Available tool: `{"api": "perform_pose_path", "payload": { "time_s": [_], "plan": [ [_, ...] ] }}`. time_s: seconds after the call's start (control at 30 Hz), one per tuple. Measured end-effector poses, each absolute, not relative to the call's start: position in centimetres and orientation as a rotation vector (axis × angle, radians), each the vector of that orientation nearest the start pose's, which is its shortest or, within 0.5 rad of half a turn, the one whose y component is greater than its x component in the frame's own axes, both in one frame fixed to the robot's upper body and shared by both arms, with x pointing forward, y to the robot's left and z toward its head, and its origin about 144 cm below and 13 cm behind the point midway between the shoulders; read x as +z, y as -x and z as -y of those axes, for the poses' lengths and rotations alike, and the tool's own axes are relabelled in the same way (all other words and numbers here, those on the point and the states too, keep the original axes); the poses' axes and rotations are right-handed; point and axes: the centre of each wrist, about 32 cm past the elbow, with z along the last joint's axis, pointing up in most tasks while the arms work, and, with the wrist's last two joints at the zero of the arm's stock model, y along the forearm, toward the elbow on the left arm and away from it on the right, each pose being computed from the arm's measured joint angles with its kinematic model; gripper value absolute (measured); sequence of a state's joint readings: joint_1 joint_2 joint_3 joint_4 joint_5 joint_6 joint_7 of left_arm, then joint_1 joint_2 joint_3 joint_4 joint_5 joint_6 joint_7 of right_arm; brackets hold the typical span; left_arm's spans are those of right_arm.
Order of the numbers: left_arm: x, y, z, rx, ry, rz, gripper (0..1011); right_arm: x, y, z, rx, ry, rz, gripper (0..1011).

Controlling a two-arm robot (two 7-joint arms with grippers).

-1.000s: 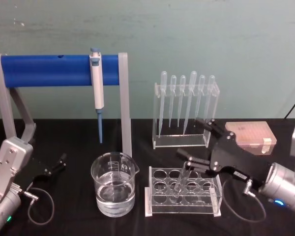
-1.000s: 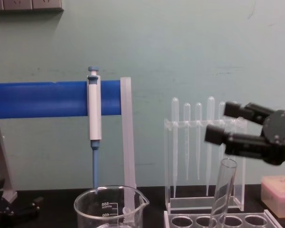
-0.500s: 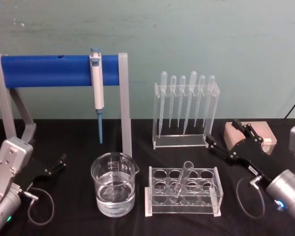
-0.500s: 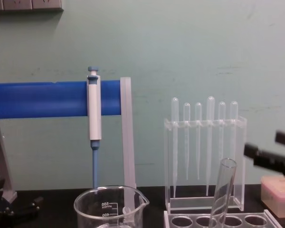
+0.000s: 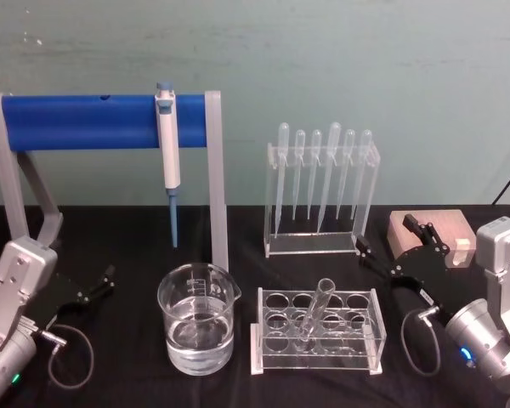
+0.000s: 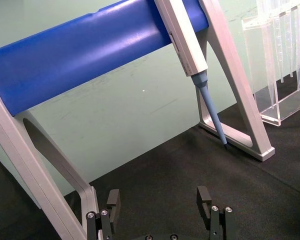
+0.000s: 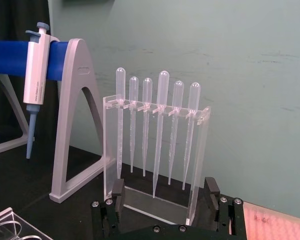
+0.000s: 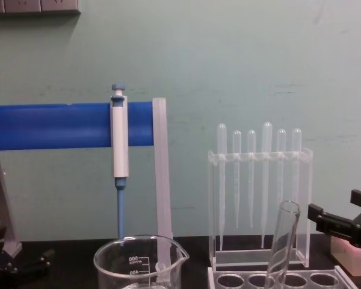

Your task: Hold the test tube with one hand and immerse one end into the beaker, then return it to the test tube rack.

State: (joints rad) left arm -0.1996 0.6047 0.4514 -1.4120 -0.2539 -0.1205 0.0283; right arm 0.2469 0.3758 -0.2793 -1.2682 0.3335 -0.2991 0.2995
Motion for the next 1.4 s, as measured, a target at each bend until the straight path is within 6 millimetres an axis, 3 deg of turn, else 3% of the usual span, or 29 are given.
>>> {"api": "perform_pose_path", "payload": {
  "time_s": [1.4],
  "plan": [
    [113.98,-48.86,-30.97,1.248,-0.304,0.285,1000,113.25,-51.74,29.13,-1.106,-0.036,0.192,1003]
  ]
}}
